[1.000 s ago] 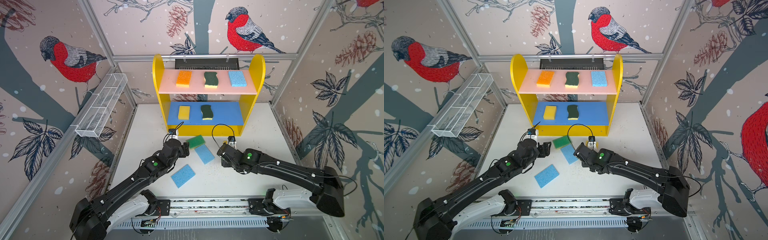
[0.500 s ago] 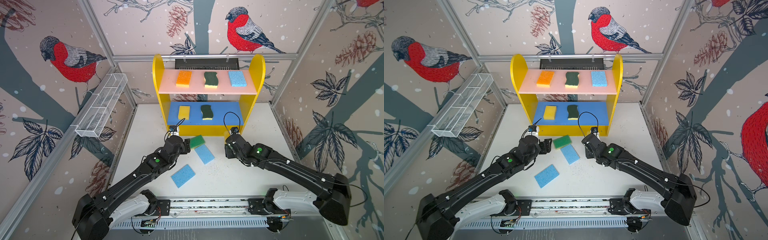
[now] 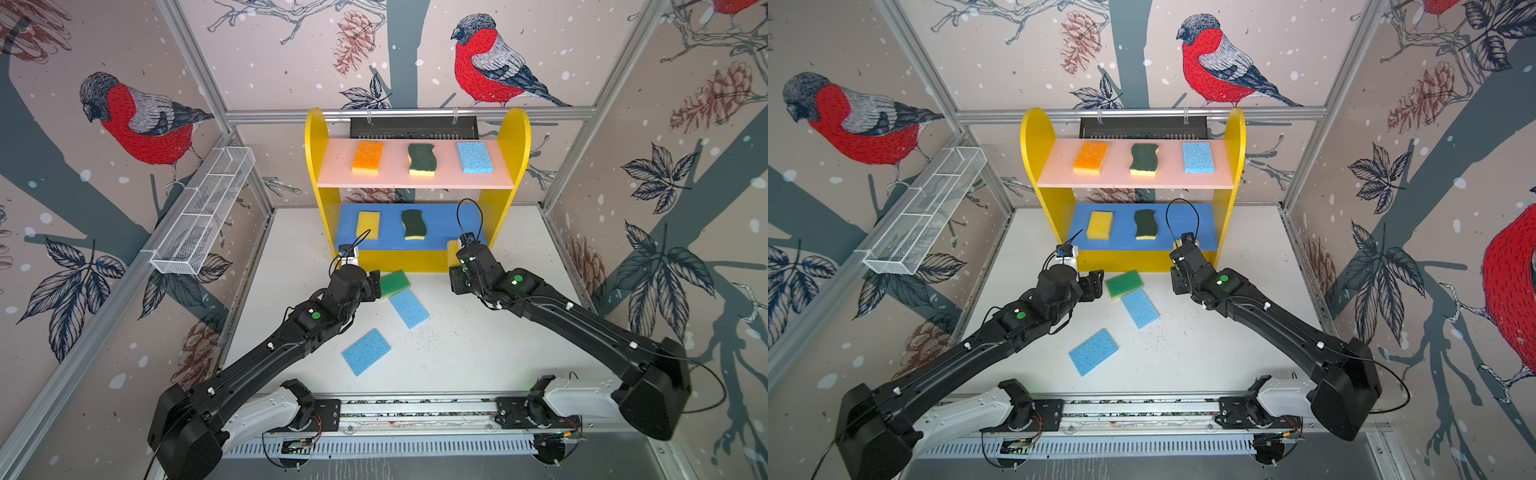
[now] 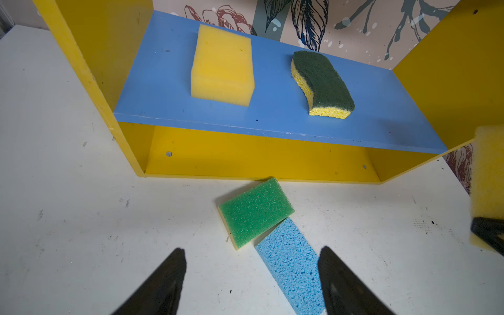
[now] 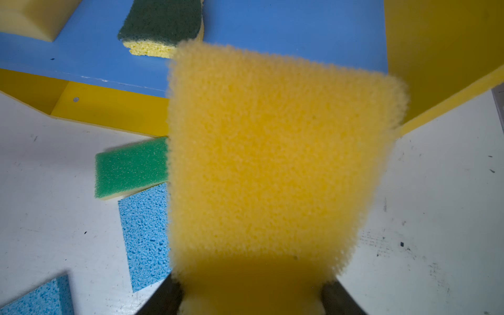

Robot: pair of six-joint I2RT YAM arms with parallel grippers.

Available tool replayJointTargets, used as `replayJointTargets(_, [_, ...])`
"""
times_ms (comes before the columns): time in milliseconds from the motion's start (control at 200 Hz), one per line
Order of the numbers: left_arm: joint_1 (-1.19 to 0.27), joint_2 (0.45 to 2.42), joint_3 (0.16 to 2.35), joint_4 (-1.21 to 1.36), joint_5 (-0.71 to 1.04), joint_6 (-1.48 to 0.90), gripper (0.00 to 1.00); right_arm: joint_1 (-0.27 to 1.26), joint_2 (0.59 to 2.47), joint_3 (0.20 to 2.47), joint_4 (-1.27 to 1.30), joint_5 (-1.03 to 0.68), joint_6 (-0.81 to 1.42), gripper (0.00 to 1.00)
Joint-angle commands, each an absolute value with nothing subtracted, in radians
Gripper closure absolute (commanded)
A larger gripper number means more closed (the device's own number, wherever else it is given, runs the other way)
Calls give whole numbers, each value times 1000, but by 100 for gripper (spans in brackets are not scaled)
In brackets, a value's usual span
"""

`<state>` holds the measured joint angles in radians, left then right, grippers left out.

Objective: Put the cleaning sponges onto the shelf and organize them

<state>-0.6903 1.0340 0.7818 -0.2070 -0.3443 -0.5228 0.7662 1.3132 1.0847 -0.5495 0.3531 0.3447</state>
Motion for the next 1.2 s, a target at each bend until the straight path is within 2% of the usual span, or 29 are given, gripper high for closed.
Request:
replayJointTargets(0, [-687,1029,796,-190,-367,-502,23,756,1347,1116,-532,347,297,41])
replayJointTargets(370, [-687,1054,845,-201,-380,-471,23,647,1437,1191,-511,313,231,41])
replayJointTargets(1196, [-684,1081,807,-64,-342,-413,23,557,1604,1326,-427,325,175,43])
